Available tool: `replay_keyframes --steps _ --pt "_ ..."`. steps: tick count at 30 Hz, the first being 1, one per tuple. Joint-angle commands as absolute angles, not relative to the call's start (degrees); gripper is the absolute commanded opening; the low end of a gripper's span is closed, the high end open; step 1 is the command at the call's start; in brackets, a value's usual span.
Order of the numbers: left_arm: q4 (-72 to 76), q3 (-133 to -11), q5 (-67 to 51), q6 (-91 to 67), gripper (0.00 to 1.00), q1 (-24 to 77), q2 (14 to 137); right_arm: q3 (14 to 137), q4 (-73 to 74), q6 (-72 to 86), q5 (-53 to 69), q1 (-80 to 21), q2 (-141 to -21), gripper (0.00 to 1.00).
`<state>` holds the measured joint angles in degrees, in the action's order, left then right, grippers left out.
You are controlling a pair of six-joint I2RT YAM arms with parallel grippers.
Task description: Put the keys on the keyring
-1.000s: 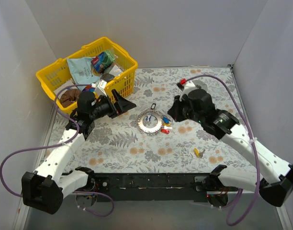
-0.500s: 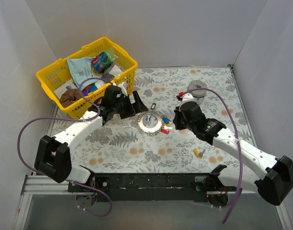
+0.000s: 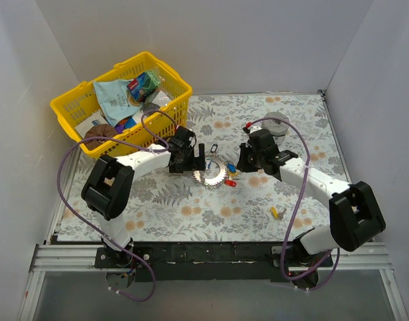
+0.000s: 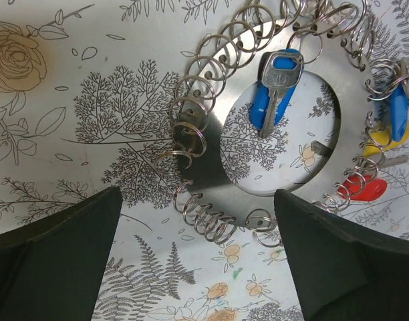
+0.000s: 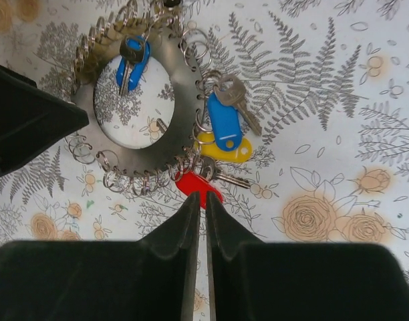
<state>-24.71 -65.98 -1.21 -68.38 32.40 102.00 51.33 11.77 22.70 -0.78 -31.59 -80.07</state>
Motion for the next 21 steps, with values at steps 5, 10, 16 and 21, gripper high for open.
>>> replay_keyframes --steps 5,10,16,21 --pt "-26.2 -68.9 8.0 -66.1 0.96 34.4 102.8 52.6 7.4 25.0 6.1 -31.5 -84.4 0.24" --pt "-28.4 -70.0 11.1 -66.1 0.93 35.7 105.8 52.6 5.5 26.5 9.4 -31.3 -85.5 0.25" --pt "-28.7 -70.9 12.6 -65.9 0.94 38.1 108.9 52.3 5.4 26.2 9.2 -31.3 -85.3 0.25" --pt "-32.0 -72.9 15.6 -66.1 0.80 40.6 113.1 51.5 6.7 25.1 8.4 -31.3 -84.6 0.25"
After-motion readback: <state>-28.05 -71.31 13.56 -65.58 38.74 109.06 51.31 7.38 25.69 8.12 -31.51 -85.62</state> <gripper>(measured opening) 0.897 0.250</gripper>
